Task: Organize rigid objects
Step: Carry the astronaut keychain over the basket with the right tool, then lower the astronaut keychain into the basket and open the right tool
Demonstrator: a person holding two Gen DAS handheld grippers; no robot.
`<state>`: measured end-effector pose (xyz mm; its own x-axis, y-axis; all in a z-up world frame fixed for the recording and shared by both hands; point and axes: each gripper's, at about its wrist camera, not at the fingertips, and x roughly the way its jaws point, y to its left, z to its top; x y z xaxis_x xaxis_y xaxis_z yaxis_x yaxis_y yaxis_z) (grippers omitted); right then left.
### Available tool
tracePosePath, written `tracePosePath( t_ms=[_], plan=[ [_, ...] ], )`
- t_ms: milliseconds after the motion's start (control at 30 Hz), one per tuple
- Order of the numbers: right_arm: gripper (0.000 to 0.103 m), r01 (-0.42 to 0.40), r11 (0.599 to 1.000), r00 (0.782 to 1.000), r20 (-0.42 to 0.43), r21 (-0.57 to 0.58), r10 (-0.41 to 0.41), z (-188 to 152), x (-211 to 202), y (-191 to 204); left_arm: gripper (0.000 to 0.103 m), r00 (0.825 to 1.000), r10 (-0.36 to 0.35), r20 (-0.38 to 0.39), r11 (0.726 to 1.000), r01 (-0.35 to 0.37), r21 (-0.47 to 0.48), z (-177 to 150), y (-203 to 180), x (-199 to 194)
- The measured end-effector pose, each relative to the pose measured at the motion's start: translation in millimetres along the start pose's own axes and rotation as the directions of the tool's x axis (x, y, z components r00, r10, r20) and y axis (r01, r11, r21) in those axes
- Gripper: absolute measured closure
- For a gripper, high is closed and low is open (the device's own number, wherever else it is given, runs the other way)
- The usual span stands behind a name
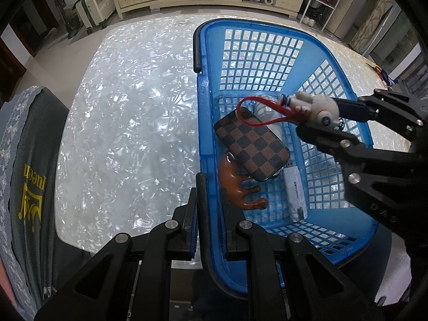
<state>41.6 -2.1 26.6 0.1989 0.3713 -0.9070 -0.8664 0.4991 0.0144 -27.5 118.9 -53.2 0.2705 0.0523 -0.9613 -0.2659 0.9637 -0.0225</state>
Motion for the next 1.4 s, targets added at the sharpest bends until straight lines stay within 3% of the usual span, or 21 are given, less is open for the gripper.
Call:
tracePosePath(
  t_ms=[1267, 1367, 1400],
  plan=[
    [0.067, -0.084, 0.996, 0.996, 0.005, 0.022, 0.084, -5.6, 16.4, -4.4, 0.088, 1.000, 0.006, -0.009, 1.000, -0.005, 0.010, 0.7, -1.3, 0.3],
    [0.062, -0.101, 0.995, 0.995, 0.010, 0.020, 0.101, -5.9, 15.3, -5.0, 0.088, 1.000, 0.004, -0.009, 1.000, -0.004, 0.008, 0.6, -1.2, 0.2],
    [0.050, -0.103, 0.995, 0.995, 0.012, 0.017, 0.103, -5.6, 14.3, -4.6, 0.088, 1.000, 0.005, -0.009, 1.000, -0.005, 0.009, 0.7, -1.2, 0.2]
  ],
)
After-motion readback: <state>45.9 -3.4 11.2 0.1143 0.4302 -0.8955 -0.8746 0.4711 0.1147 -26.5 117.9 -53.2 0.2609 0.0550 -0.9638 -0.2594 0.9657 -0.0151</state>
